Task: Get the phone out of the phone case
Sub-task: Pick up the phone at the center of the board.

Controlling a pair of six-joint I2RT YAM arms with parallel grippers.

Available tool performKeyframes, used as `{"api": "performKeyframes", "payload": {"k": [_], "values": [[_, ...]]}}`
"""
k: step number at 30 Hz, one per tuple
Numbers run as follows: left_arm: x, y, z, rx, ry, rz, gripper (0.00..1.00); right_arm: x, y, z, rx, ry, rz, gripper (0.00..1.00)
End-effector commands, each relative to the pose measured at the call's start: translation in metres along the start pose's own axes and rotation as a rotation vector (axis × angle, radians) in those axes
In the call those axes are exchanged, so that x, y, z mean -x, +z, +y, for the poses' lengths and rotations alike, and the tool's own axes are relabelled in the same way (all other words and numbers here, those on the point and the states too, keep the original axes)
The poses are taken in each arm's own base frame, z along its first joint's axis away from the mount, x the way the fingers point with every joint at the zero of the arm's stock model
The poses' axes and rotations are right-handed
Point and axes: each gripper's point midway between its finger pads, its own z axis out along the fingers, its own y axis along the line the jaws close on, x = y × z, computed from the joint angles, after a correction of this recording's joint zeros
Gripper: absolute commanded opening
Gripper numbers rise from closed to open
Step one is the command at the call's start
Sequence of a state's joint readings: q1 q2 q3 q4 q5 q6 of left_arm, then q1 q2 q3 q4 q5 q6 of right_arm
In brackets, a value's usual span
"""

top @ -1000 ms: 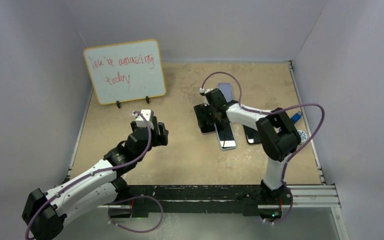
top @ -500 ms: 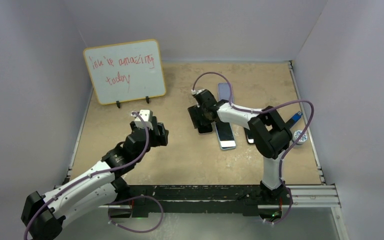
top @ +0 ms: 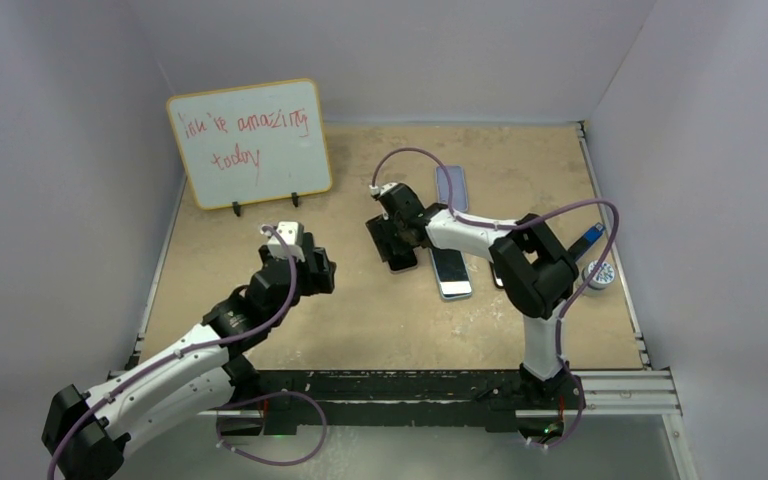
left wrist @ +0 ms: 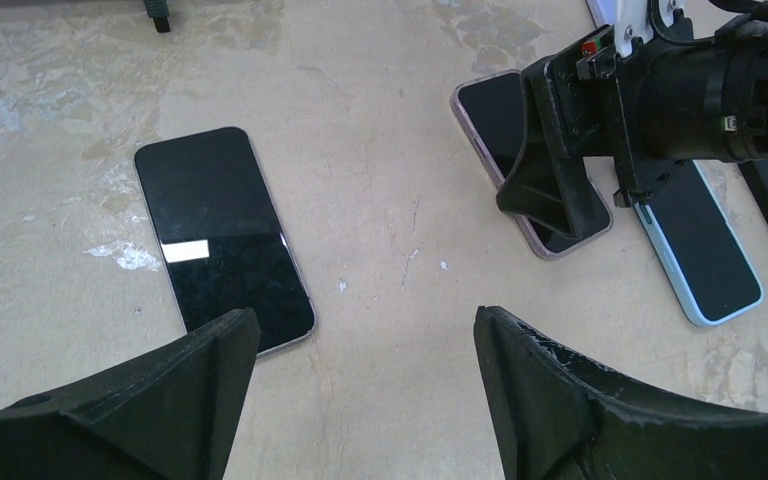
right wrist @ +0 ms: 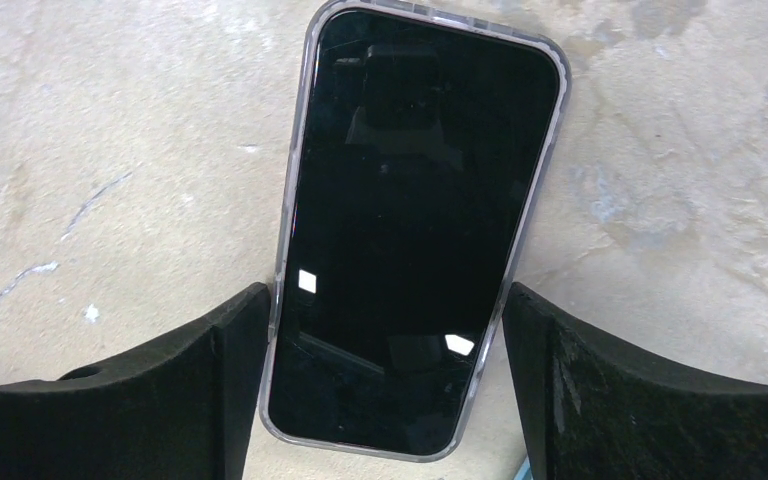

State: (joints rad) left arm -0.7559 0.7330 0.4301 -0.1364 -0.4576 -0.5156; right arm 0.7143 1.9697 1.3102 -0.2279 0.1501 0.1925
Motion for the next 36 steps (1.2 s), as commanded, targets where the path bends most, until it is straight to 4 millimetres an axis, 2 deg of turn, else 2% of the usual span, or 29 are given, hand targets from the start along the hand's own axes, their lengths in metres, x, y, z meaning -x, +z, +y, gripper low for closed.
{"api": "performKeyframes", "payload": {"k": [1, 5, 9, 14, 20, 25, 31, 36], "values": [[0.006, -0.002, -0.006, -0.025, -0.048, -0.025, 0.82, -0.003, -0.012, 0.034, 0.176, -0.049, -0.027, 0.47], [0.001, -0.005, -0.008, -0.042, -0.099, -0.015, 0.82, 0.002, -0.019, 0.06, 0.335, -0.048, -0.092, 0.37], [-0.005, -0.006, -0.01, -0.05, -0.164, 0.0, 0.82, 0.002, -0.02, 0.077, 0.435, -0.032, -0.12, 0.28], [-0.012, 0.0, -0.014, -0.048, -0.256, 0.014, 0.82, -0.002, -0.025, 0.097, 0.561, 0.008, -0.144, 0.21], [-0.015, 0.015, -0.02, -0.015, -0.391, 0.012, 0.83, -0.007, -0.024, 0.098, 0.573, 0.067, -0.156, 0.16], [-0.01, 0.029, -0.033, -0.026, -0.519, 0.003, 0.83, -0.016, -0.019, 0.096, 0.56, 0.093, -0.138, 0.15], [-0.012, 0.05, -0.046, -0.031, -0.59, 0.054, 0.83, -0.024, -0.017, 0.099, 0.581, 0.119, -0.124, 0.15], [-0.013, 0.068, -0.048, -0.051, -0.635, 0.095, 0.81, -0.026, -0.014, 0.1, 0.586, 0.127, -0.113, 0.15]]}}
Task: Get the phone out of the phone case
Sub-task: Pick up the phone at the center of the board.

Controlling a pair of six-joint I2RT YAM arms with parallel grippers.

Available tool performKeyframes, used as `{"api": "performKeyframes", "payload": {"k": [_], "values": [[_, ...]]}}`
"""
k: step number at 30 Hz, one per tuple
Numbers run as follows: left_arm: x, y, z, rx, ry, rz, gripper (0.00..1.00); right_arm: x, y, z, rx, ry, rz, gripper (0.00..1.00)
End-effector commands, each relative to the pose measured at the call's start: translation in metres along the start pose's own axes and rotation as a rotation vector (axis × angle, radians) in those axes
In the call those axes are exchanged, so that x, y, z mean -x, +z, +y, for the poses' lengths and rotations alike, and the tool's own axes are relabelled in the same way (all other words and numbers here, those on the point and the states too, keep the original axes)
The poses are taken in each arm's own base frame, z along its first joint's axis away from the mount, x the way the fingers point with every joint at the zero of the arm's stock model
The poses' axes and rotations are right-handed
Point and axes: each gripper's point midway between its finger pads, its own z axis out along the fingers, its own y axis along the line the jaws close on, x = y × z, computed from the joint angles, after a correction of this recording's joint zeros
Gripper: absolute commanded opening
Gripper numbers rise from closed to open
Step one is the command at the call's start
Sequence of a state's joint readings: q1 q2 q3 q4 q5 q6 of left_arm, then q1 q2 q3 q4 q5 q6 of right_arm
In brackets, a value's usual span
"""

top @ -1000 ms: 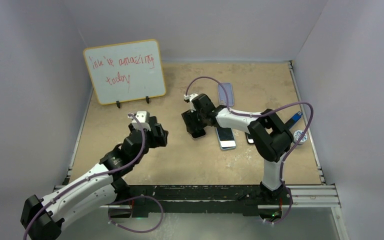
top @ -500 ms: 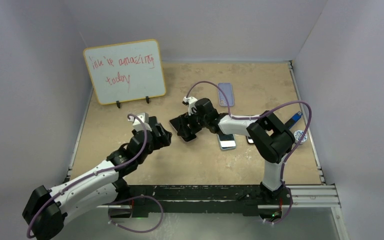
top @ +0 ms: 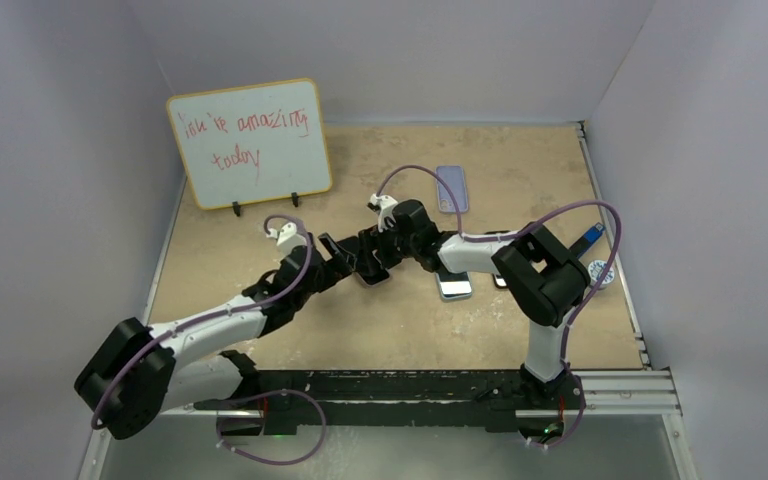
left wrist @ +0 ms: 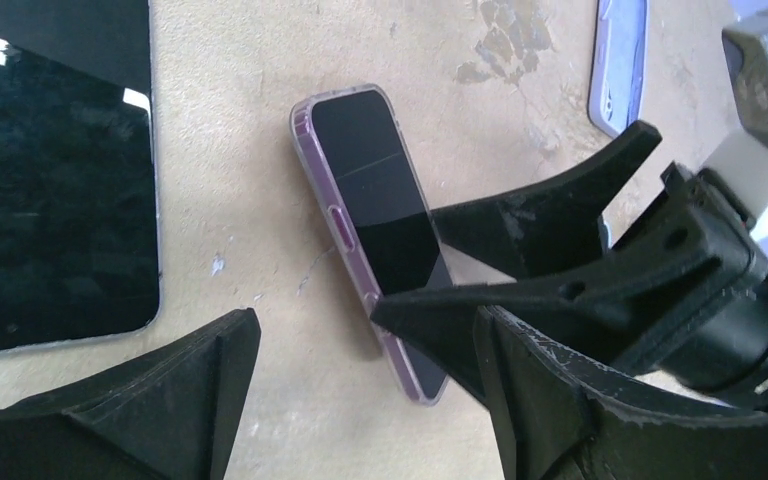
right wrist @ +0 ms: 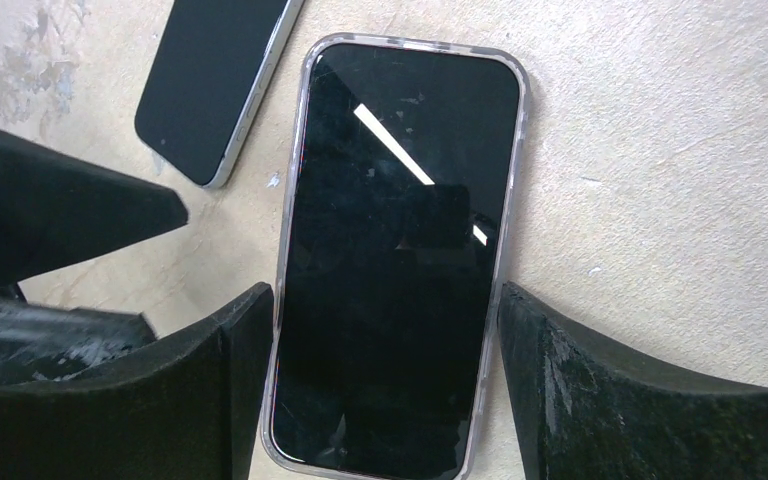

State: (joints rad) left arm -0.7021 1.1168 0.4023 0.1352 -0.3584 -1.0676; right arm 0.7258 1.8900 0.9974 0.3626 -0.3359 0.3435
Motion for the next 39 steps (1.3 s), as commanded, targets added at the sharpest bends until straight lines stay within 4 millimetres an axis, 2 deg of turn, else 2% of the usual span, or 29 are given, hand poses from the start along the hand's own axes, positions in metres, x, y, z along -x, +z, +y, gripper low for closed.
{"api": "performKeyframes", "payload": {"k": [1, 4, 7, 10, 17, 22, 30, 34, 39], "values": [[0.021, 0.01, -0.04, -0.121, -0.109, -0.001, 0.81, -0.028, 0.0, 0.0, 0.0, 0.059, 0.089, 0.15], [0.026, 0.012, -0.034, -0.103, -0.089, -0.003, 0.8, -0.032, 0.0, -0.009, -0.05, 0.046, 0.123, 0.15], [0.035, 0.004, -0.026, -0.083, -0.058, -0.041, 0.81, -0.039, -0.005, -0.025, -0.137, 0.022, 0.173, 0.15], [0.043, -0.007, -0.016, -0.064, -0.026, -0.079, 0.8, -0.05, -0.01, -0.032, -0.188, 0.001, 0.237, 0.16], [0.056, -0.023, -0.011, -0.066, 0.046, -0.135, 0.8, -0.071, -0.023, -0.04, -0.329, -0.086, 0.399, 0.27], [0.066, -0.032, -0.012, -0.075, 0.075, -0.171, 0.8, -0.076, -0.031, -0.042, -0.401, -0.128, 0.479, 0.42], [0.076, -0.046, -0.012, -0.088, 0.11, -0.213, 0.8, -0.084, -0.037, -0.043, -0.485, -0.173, 0.588, 0.77], [0.079, -0.051, -0.011, -0.094, 0.117, -0.227, 0.81, -0.087, -0.039, -0.04, -0.49, -0.177, 0.626, 0.86], [0.08, -0.053, -0.008, -0.096, 0.124, -0.239, 0.81, -0.095, -0.045, -0.038, -0.508, -0.177, 0.677, 0.93]]}}
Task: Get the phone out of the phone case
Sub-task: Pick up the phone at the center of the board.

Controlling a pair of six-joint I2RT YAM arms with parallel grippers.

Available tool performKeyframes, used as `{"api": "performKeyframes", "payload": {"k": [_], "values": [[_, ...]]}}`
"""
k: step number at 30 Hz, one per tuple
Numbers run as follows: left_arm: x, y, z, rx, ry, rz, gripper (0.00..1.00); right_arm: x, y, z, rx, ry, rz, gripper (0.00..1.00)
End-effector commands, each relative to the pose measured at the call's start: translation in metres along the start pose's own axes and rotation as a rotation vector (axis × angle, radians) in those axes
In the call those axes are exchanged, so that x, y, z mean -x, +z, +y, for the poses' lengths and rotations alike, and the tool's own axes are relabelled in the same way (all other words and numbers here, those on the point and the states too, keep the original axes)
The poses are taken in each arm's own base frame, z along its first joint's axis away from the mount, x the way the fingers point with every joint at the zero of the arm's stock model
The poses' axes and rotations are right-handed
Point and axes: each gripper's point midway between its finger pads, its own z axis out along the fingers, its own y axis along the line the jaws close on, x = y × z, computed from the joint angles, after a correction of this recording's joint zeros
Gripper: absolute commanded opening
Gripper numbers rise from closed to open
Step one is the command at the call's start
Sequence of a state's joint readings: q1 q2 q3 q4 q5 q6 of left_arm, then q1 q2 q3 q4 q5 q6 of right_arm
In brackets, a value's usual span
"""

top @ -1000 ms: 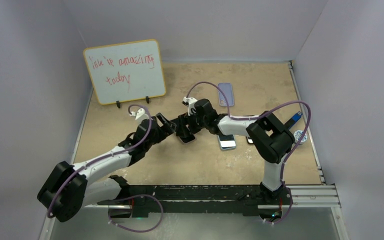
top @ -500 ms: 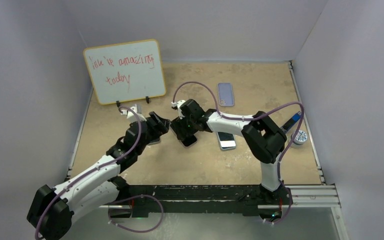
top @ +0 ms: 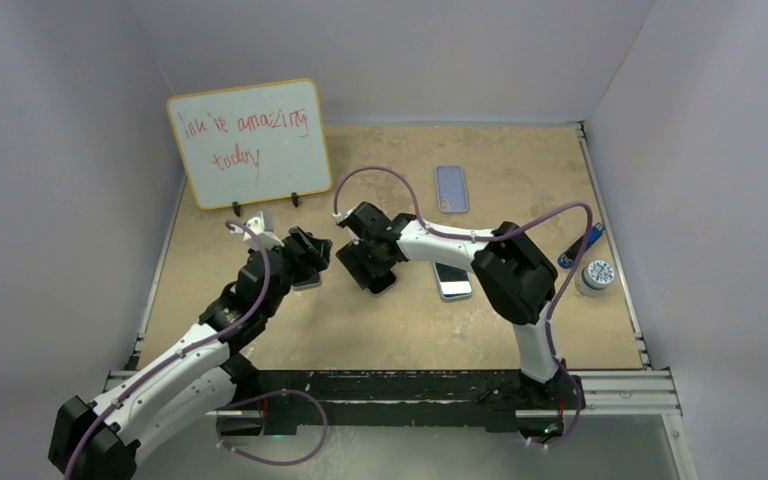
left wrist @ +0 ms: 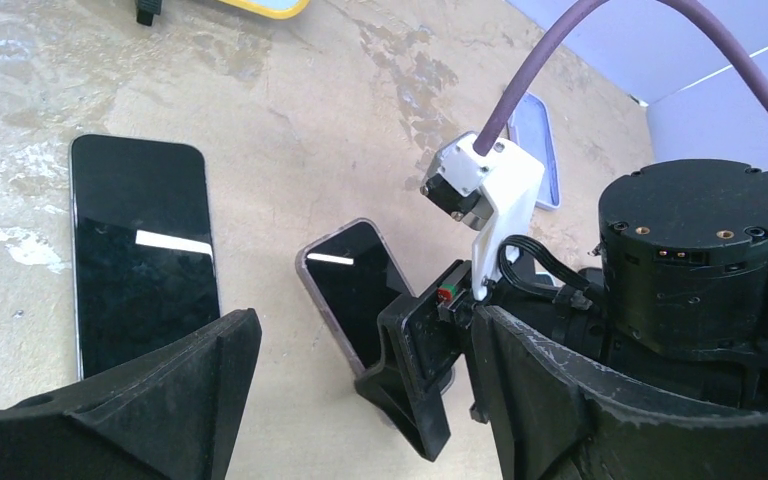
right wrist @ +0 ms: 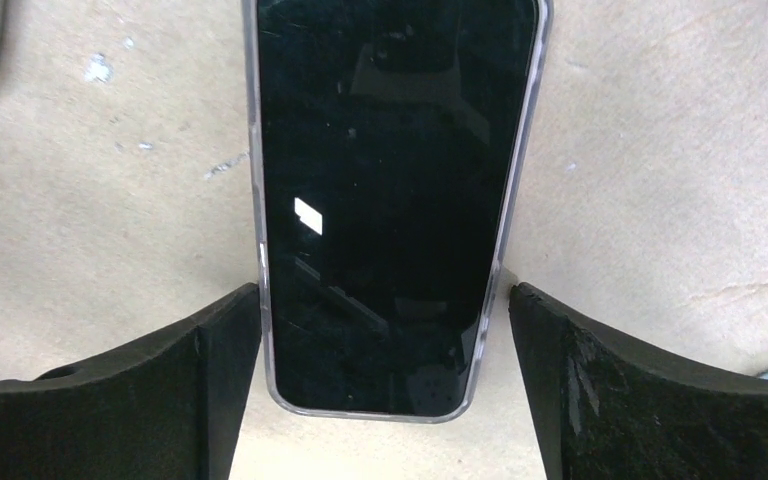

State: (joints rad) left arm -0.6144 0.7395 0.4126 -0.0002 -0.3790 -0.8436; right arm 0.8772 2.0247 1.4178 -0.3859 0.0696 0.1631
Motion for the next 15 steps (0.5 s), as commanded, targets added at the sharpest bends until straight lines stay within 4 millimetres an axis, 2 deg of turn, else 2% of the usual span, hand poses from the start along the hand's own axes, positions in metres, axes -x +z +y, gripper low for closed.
{"api": "performKeyframes", "payload": {"k": [1, 8, 10, 15], "values": [[0.004, -0.001, 0.007, 0.015, 0.034, -0.026, 0.81, -0.079, 0.003, -0.011, -0.065, -0.011, 0.307, 0.93], [0.007, -0.002, 0.007, 0.014, 0.045, -0.035, 0.81, -0.089, 0.01, -0.009, -0.079, -0.017, 0.354, 0.96], [0.002, -0.004, 0.013, 0.035, 0.058, -0.016, 0.81, -0.094, 0.016, -0.009, -0.075, -0.02, 0.374, 0.96], [-0.001, -0.005, 0.016, 0.041, 0.062, -0.007, 0.81, -0.107, 0.028, -0.01, -0.07, -0.032, 0.414, 0.93]]}}
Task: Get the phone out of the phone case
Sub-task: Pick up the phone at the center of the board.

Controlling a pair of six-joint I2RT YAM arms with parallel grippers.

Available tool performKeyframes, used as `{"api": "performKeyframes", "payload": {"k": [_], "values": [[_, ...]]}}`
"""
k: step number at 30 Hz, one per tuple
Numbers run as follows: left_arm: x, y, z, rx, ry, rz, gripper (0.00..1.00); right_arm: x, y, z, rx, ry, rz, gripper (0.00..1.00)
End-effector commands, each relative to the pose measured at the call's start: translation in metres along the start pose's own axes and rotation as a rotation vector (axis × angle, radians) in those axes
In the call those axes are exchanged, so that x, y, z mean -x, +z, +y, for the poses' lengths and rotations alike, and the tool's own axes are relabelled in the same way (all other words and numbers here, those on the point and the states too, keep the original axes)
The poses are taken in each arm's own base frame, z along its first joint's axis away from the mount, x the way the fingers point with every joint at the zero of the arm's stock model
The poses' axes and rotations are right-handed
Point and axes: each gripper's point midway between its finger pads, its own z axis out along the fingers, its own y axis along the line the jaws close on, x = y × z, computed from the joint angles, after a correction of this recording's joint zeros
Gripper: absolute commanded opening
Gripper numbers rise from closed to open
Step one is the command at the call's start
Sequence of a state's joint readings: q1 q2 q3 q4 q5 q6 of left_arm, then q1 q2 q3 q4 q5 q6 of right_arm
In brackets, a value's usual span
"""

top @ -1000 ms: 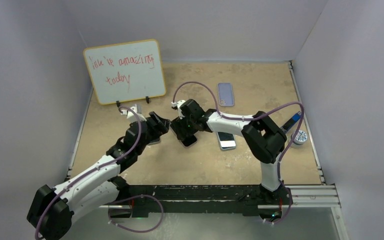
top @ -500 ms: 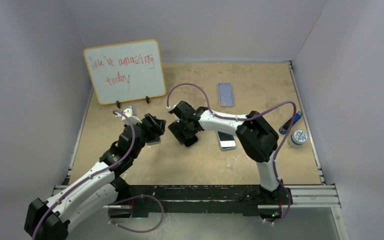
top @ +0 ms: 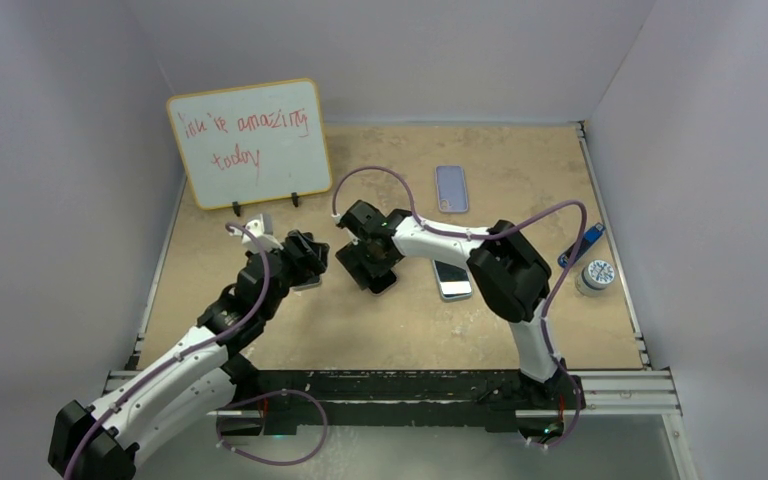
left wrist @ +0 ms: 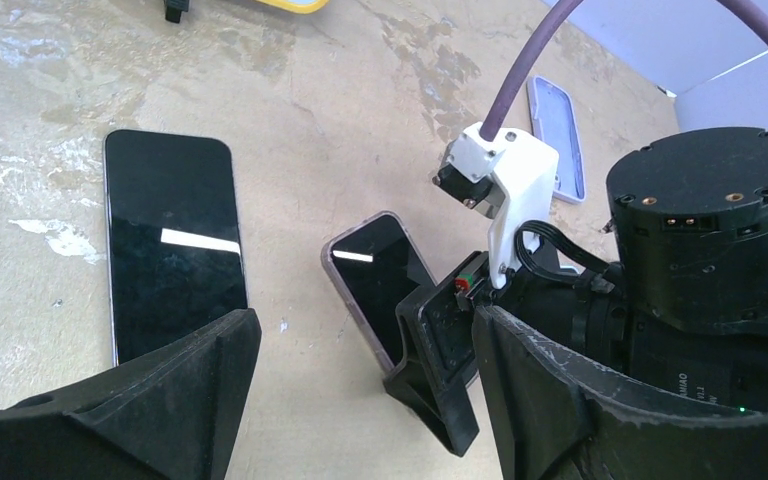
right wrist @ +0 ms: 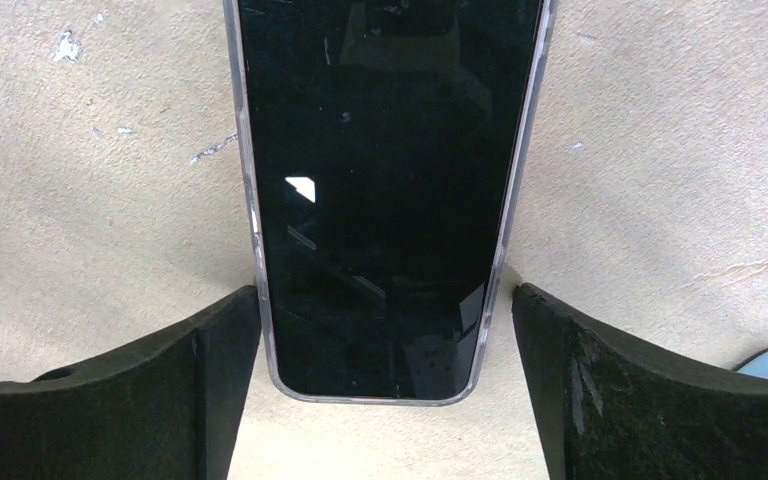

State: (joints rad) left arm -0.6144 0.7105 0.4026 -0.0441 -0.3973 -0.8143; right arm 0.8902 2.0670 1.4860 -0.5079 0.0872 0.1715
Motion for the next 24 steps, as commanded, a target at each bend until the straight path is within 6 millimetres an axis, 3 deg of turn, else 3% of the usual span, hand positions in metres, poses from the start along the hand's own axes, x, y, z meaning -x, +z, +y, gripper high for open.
{"api": "performKeyframes", "payload": {"k": [1, 9, 15, 24], "values": [[0.001, -0.001, 0.005, 0.012, 0.021, -0.008, 0.81, -0.098, 0.04, -0.004, -0.01, -0.026, 0.342, 0.91], [-0.012, 0.005, -0.003, -0.02, -0.002, 0.051, 0.82, -0.092, 0.036, 0.011, 0.105, 0.023, 0.279, 0.64], [-0.022, 0.011, -0.018, -0.075, -0.051, 0.097, 0.82, -0.079, 0.027, 0.015, 0.223, 0.094, 0.173, 0.27], [-0.046, 0.025, -0.032, -0.112, -0.116, 0.199, 0.82, -0.074, 0.013, 0.034, 0.463, 0.171, 0.056, 0.13]]}}
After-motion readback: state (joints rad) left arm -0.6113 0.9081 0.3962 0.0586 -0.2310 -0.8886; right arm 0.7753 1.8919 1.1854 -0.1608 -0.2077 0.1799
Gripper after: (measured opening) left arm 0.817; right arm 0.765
